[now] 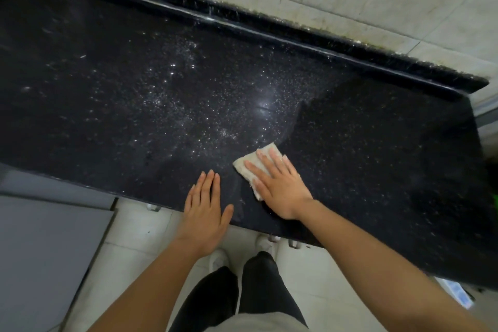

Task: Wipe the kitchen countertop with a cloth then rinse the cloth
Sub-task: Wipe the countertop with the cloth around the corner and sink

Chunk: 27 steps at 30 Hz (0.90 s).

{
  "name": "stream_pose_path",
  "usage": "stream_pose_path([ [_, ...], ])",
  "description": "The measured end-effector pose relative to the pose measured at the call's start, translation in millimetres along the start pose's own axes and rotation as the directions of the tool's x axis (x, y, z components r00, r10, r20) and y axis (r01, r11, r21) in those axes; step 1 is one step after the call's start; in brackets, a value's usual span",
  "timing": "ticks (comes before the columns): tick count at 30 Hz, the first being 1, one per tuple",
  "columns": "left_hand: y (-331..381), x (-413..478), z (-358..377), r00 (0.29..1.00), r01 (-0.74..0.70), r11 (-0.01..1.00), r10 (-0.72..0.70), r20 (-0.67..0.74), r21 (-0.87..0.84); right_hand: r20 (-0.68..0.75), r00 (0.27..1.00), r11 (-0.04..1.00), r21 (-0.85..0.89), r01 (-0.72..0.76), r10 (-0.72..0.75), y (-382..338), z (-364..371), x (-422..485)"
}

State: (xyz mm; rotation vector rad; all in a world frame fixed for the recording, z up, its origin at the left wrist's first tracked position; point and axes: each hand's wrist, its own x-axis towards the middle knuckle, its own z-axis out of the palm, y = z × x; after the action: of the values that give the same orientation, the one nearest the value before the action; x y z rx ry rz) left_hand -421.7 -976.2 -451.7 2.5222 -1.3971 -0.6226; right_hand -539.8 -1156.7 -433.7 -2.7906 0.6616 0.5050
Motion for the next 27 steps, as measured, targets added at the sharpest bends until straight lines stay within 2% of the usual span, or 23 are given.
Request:
stream_pose_path([
  [3,0,0,-1,1.000,0.010,1.000,-0.010,0.023,0.000,-0.037,0.992,0.992,0.053,-0.118,0.120,15,-17,37],
  [10,-3,1,5,1.000,-0.022,1.000,0.022,-0.007,0.009,0.009,0.931,0.909,0.214,-0.358,0.364,14,-32,83],
  [13,-1,1,3,1.000,-0.019,1.000,0.019,-0.005,0.009,-0.003,0.951,0.935,0.179,-0.305,0.311,-4,-21,62],
  [16,-1,2,3,1.000,-0.013,0.997,0.012,0.014,0.073,0.004,0.989,0.986,0.082,-0.145,0.146,-18,-5,20],
  [20,0,2,-5,1.000,0.018,0.991,-0.019,0.003,0.132,0.035,0.999,1.000,0.020,0.023,-0.024,-2,4,-27],
  [22,5,7,-14,1.000,-0.002,0.993,0.005,-0.027,0.114,0.029,0.999,1.000,0.021,0.011,-0.012,15,2,-32],
  [27,19,61,-36,0.998,-0.007,0.994,0.015,-0.063,0.112,-0.009,0.982,0.980,0.076,-0.186,0.187,45,-5,-5],
])
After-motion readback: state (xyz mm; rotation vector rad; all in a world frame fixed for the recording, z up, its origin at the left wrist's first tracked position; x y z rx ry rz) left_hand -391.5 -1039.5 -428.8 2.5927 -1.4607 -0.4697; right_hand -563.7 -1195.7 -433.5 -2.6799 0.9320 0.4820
